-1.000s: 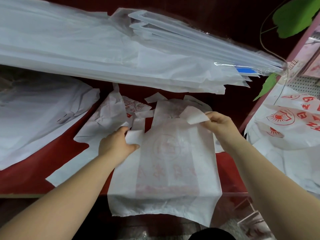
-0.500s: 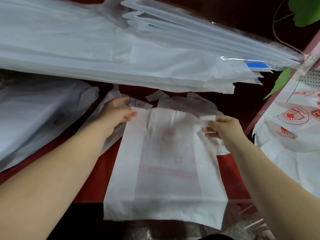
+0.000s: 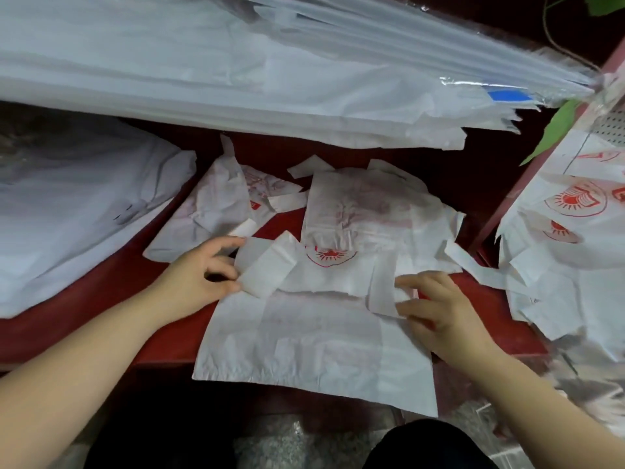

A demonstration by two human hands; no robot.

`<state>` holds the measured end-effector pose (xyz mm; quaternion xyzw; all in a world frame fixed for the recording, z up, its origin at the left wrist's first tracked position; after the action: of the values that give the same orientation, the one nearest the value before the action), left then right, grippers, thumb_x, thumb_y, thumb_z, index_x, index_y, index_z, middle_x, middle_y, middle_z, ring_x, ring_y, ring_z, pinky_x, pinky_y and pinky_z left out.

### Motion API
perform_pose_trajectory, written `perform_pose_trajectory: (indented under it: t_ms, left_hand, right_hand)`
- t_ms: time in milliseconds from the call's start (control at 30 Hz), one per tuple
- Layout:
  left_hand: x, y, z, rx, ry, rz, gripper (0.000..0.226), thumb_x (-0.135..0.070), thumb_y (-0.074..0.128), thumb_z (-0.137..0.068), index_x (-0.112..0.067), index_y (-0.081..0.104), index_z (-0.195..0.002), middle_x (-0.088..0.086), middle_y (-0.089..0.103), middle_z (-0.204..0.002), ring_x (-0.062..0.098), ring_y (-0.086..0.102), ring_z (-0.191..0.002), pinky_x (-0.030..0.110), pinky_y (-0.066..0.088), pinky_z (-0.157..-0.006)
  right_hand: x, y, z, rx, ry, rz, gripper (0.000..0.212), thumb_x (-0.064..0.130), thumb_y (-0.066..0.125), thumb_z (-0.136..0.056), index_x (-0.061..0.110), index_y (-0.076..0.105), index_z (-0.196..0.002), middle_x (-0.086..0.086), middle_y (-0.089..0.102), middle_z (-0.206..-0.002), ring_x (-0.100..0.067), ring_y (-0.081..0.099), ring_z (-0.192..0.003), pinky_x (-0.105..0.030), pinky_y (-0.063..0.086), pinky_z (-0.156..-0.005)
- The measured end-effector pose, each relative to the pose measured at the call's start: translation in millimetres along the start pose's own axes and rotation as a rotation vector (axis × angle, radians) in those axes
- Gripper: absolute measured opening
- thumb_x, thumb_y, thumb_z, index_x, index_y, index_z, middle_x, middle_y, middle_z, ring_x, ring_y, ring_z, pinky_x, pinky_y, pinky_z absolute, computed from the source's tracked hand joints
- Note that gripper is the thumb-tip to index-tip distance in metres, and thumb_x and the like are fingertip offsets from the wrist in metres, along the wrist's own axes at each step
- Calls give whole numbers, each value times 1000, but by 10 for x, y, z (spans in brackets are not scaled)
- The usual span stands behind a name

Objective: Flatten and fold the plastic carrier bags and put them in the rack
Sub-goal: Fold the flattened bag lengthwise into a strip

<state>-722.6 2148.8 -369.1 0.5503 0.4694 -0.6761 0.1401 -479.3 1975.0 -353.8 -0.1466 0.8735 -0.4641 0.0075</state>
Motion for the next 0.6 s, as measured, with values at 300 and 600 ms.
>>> perform_pose_trajectory:
  t_ms: [300,600]
  left_hand:
    - [-60,-34,188,0,-85,100,57,5,45,-88,-28,69,-48,-16,62,-89,-11,51,-89,5,32,-80]
    - [-295,162,226,-225,93,-466,20,-26,64,-84,-19,61,-103,-8,64,-93,15,54,-103,19,28,-86]
  right_hand:
    - [103,42,262,85,121,-22,23,10,40,-76,18,55,-91,0,68,-86,-17,54,-94,-25,42,-82]
    - [14,21,300,66,744,-607,22,3,54,-82,3,68,-65,-5,69,-81,-10,61,-79,-12,42,-73]
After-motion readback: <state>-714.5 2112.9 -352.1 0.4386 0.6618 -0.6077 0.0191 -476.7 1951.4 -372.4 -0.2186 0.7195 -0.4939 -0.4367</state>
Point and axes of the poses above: each hand's wrist, its own z-axis away from the middle knuckle, its own y-axis out of the palm, x = y × z, the point moved 4 cm from there along -z, towards the middle knuckle
